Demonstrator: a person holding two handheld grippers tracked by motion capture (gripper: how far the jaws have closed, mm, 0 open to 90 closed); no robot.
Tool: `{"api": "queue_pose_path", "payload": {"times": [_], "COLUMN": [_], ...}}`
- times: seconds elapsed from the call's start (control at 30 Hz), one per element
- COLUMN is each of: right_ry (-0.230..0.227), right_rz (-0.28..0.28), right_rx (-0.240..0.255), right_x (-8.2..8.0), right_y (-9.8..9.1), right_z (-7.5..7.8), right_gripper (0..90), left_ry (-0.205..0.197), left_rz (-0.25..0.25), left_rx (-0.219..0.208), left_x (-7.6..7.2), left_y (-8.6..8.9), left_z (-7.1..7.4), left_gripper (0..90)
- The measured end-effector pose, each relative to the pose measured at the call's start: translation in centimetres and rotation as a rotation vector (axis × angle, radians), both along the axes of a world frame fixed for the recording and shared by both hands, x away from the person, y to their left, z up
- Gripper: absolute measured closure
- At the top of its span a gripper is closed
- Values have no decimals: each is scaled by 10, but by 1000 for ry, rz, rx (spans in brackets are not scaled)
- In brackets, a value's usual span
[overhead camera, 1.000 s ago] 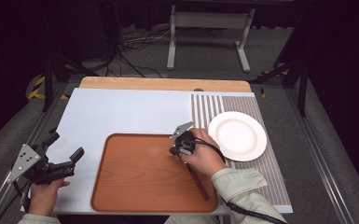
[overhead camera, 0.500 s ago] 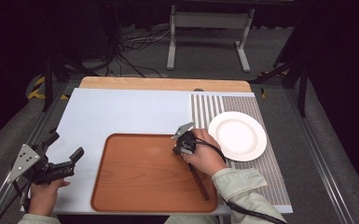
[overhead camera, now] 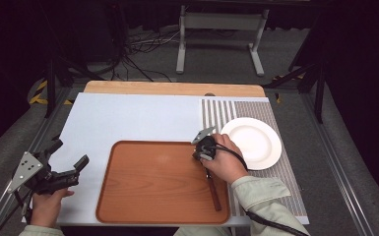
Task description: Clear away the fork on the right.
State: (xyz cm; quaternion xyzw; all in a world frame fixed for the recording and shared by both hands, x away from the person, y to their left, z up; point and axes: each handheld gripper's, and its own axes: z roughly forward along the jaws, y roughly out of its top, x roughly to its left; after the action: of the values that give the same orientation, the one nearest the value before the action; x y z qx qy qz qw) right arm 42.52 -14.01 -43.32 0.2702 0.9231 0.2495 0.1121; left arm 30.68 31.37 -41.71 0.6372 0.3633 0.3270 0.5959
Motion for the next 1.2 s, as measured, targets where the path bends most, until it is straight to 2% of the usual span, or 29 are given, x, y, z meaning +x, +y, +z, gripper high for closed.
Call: {"api": "queue_pose_path", "payload": {"times": [0.73,1.2], "right_ry": [11,14], "right_rz": [-93,-110], "right_rx": [-12,-2], "right_x": [3,2], "right_y": [-25,-29], "right_z": [2,5], "right_gripper": [900,897], "left_ry": [3,3], "left_rz": [-2,-2], "left_rx": [-8,-11], "left_x": [0,0], "left_y": [0,0], "left_z": [0,0], "left_gripper": [3,3]}}
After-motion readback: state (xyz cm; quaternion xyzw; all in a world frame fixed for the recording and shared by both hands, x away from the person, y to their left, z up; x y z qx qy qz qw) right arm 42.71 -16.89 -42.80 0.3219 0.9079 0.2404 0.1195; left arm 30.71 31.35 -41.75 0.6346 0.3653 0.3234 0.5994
